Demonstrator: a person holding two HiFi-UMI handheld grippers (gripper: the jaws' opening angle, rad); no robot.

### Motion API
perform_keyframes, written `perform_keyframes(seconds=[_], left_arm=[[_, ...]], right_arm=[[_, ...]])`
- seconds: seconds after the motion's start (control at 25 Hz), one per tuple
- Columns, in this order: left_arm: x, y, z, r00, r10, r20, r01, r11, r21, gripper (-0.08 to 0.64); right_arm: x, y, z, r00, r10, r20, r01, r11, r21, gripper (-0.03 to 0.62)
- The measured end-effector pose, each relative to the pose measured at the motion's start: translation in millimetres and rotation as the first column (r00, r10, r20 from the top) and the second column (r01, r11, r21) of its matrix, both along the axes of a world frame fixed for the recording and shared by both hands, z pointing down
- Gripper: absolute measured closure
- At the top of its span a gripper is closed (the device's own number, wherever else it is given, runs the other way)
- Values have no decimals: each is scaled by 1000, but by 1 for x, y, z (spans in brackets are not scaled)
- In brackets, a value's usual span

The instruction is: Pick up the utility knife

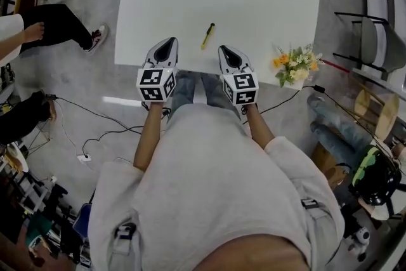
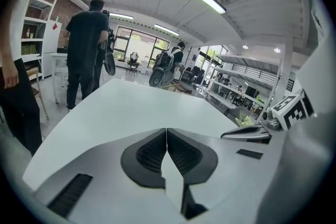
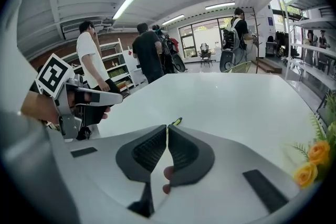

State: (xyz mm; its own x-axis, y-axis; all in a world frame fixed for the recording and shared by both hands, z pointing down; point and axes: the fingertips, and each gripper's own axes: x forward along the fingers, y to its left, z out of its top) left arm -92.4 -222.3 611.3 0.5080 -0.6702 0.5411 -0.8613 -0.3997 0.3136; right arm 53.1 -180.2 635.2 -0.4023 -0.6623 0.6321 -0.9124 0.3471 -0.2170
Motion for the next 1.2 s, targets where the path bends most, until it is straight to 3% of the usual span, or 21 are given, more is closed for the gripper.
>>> perform_keyframes(seconds=[0.08,0.16,0.36,1.2], left_arm=[[-2,3,2,1000,-3,1,3,1000,-8,539],[-3,5,4,1000,-5,0,5,1000,-14,540],[-1,4,4,1000,-10,-2,10,1000,-10,540],[-12,8,7,999,-32,2,32,999,-19,539]], right_arm=[[-4,5,3,999,-20,25,20,1000,-14,551],[-9,9,6,998,-35,59,37,999,-27,408],[-7,10,13,997,-35,72,38,999,-37,353],[-28,-48,55,999,-28,-23,25,993,-118,362]])
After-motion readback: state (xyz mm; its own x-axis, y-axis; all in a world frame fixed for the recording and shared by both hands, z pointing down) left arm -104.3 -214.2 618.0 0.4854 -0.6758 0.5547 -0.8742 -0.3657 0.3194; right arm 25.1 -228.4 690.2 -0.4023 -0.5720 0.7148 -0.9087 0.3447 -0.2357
